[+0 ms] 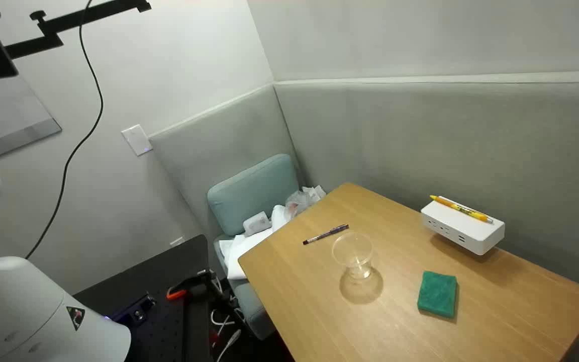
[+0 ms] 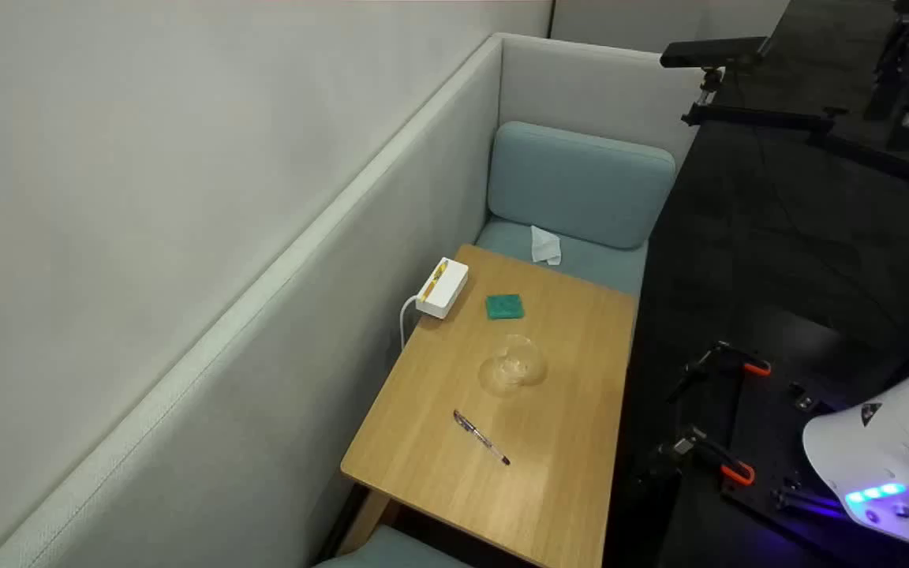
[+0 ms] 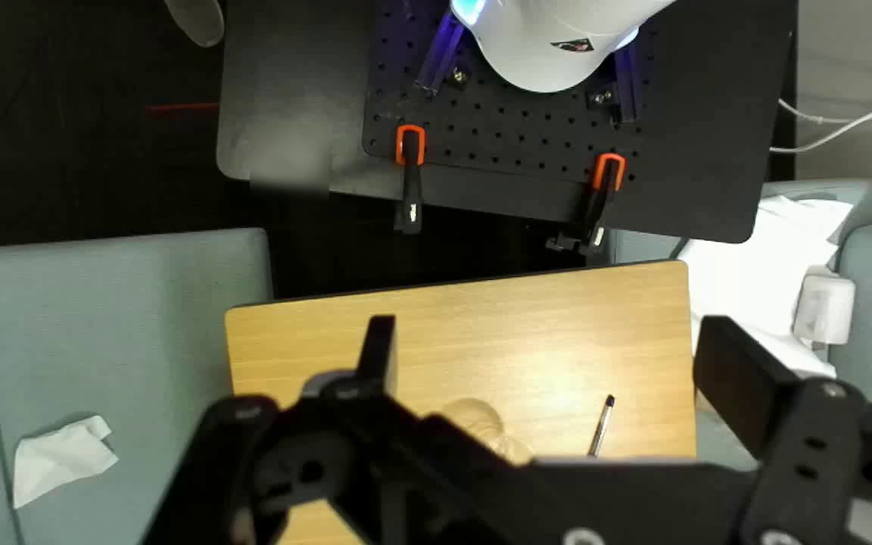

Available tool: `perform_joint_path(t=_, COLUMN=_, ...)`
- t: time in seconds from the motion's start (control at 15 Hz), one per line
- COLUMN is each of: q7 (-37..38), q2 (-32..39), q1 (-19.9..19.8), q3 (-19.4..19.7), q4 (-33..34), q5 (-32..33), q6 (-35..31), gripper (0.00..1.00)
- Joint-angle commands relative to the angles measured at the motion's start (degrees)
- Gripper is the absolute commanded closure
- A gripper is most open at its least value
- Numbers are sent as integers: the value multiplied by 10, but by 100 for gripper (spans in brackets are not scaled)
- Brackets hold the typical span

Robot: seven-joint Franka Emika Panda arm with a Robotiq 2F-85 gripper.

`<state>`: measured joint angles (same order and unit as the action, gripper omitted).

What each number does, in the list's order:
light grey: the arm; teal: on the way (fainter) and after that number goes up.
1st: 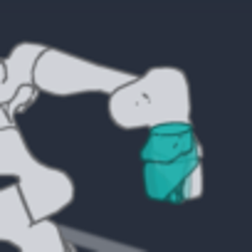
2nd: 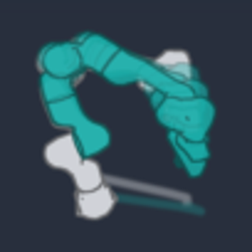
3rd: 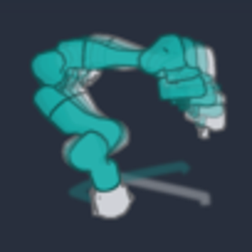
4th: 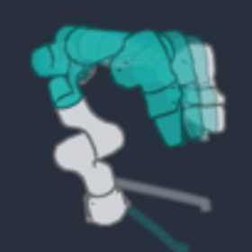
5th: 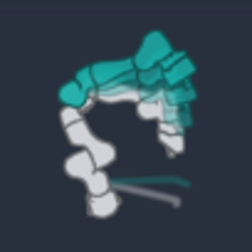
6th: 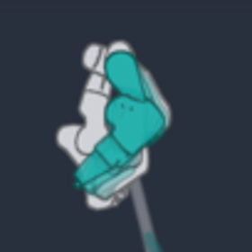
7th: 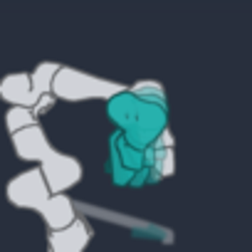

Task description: Wipe the table with the sponge

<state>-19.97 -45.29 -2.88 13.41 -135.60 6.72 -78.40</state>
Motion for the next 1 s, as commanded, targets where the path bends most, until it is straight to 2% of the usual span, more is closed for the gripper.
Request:
perform_joint_path(t=0.0, q7=1, q2=0, q1=2, q3=1, q4=1, q5=0, q6=1, gripper=0)
perform_joint_path(t=0.33, q7=1, q2=0, q1=2, q3=1, q4=1, q5=0, q6=1, gripper=0)
perform_joint_path(t=0.47, q7=17, q2=4, q1=-1, q3=-5, q4=-3, q5=3, q6=-21, gripper=0)
perform_joint_path(t=0.6, q7=33, q2=16, q1=-2, q3=-8, q4=-6, q5=1, q6=-50, gripper=0)
perform_joint_path(t=0.93, q7=75, q2=81, q1=-8, q3=-7, q4=-10, q5=-5, q6=-185, gripper=0)
